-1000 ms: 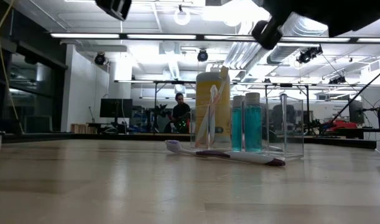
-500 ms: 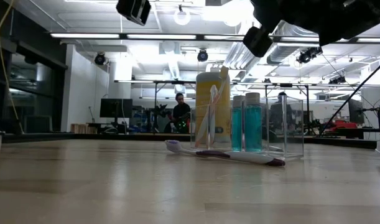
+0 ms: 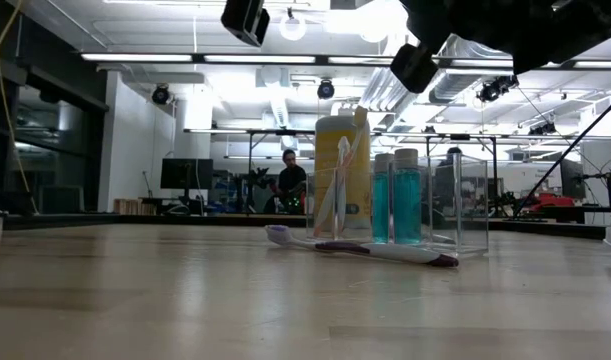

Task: Pick & Place toothbrushing station
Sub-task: Put the orange toothbrush into the top compartment of the transparent organizer

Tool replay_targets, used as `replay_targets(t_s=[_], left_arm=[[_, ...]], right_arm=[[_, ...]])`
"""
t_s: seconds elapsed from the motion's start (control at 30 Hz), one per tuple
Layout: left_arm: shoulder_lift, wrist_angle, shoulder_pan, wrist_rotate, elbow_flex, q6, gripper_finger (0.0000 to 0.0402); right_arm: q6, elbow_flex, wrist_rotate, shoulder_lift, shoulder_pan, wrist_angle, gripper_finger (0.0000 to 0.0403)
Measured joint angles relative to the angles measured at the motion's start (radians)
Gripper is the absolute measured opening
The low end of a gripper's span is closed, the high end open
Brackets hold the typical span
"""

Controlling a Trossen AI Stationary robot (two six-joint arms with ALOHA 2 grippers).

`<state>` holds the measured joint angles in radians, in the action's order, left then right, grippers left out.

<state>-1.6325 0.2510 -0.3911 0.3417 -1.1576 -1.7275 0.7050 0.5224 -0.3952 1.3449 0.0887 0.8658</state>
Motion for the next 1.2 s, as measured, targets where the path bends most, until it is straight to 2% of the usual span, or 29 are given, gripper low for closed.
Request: replay_targets(t_s=[0.33,0.57,0.73,1.2], left_arm=[[0.0,0.02,0.038,-0.086,0.0,-0.003,0.0003],[0.0,0.021,0.056,-0.1,0.0,0.0,0.0003],[0.0,0.02,0.078,-0.158,0.0,0.016,0.0003],[0.001,0.023,0.097,-0.188,0.0,0.023,0.0003]], right_arm=[[-0.002,0.0,0.004,0.0,-0.025,0.0,0.0058],[-0.002,0.0,0.004,0.0,-0.033,0.0,0.0058],[-0.002,0.0,0.003,0.0,-0.033,0.009,0.0058],[-0.017,0.0,0.0,0.0,-0.033,0.032,0.0058]])
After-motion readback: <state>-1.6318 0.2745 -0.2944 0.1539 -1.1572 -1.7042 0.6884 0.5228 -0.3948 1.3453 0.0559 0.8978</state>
